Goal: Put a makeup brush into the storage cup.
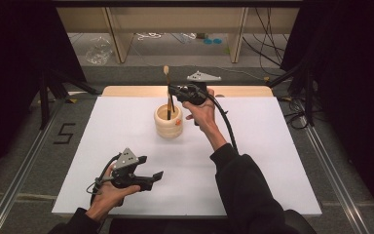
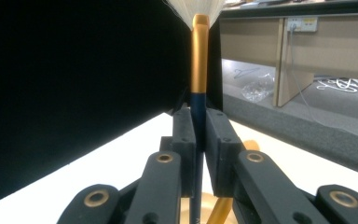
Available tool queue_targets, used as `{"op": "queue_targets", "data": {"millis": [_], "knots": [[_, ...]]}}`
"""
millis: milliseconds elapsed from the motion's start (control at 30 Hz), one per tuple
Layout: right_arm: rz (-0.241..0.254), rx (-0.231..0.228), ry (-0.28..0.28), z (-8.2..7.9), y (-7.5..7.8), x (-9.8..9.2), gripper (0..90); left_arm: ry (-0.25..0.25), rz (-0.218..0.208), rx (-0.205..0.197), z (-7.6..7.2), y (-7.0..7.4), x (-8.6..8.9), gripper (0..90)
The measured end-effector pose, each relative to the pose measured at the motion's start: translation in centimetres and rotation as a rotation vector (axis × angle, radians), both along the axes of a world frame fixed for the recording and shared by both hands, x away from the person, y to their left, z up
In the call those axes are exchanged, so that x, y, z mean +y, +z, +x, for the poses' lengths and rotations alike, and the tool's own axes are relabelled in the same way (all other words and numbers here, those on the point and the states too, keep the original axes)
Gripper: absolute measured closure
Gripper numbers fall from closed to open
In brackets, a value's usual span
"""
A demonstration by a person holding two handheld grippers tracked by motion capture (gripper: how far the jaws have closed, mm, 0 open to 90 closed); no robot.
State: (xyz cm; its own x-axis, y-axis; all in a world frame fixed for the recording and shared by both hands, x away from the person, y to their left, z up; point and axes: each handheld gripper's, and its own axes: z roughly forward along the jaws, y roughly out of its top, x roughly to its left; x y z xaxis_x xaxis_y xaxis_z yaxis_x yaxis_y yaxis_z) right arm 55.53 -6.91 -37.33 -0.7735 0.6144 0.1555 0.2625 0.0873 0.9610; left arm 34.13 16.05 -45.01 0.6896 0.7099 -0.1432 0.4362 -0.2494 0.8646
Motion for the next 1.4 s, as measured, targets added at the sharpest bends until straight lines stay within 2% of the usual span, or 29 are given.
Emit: {"op": "queue_targets", "data": {"millis": [33, 100, 233, 333, 367, 600, 667, 733, 833, 1033, 1100, 1267, 1300, 1400], "knots": [[-0.004, 0.014, 0.001, -0.1, 0.0, 0.1, 83.3, 0.000, 0.000, 0.000, 0.0, 0.0, 0.0, 16.6], [-0.001, -0.007, 0.002, 0.0, -0.1, 0.2, 83.3, -0.004, -0.002, 0.001, 0.1, 0.0, 0.1, 16.6], [0.007, -0.006, 0.001, 0.1, -0.2, 0.3, 83.3, 0.004, -0.002, 0.000, 0.0, 0.0, 0.1, 16.6], [0.003, 0.014, -0.005, 0.1, -0.4, 0.3, 83.3, -0.001, 0.002, 0.000, 0.0, 0.0, 0.1, 16.6], [0.002, -0.001, -0.009, 0.2, -0.5, 0.3, 83.3, 0.003, 0.001, -0.001, 0.0, 0.0, 0.1, 16.6], [0.003, 0.029, 0.000, 0.2, -0.9, 0.7, 83.3, 0.006, 0.000, 0.001, 0.0, 0.0, 0.1, 16.6], [-0.010, 0.012, -0.001, 0.3, -1.1, 0.8, 83.2, 0.004, 0.004, 0.001, 0.0, 0.0, 0.1, 16.6], [-0.013, 0.024, -0.001, 0.3, -1.2, 0.8, 83.2, 0.003, -0.002, -0.003, 0.0, 0.0, 0.1, 16.6], [-0.015, 0.016, -0.003, 0.4, -1.4, 0.8, 83.3, 0.002, 0.004, -0.001, 0.0, 0.0, 0.1, 16.6], [-0.018, 0.026, -0.003, 0.3, -1.8, 0.9, 83.2, 0.003, 0.005, -0.001, 0.0, 0.0, 0.1, 16.6], [-0.013, 0.052, -0.004, 0.3, -1.9, 1.0, 83.2, 0.002, 0.005, -0.005, 0.0, 0.0, 0.1, 16.6], [-0.015, 0.045, -0.013, 0.5, -2.3, 1.0, 83.2, 0.008, -0.003, 0.001, 0.0, 0.0, 0.1, 16.6], [-0.011, 0.067, -0.008, 0.4, -2.4, 0.9, 83.2, 0.005, 0.004, 0.000, 0.0, 0.0, 0.1, 16.6], [-0.011, 0.056, -0.013, 0.5, -2.5, 0.9, 83.2, 0.008, -0.004, 0.000, 0.0, 0.0, 0.1, 16.6]]}}
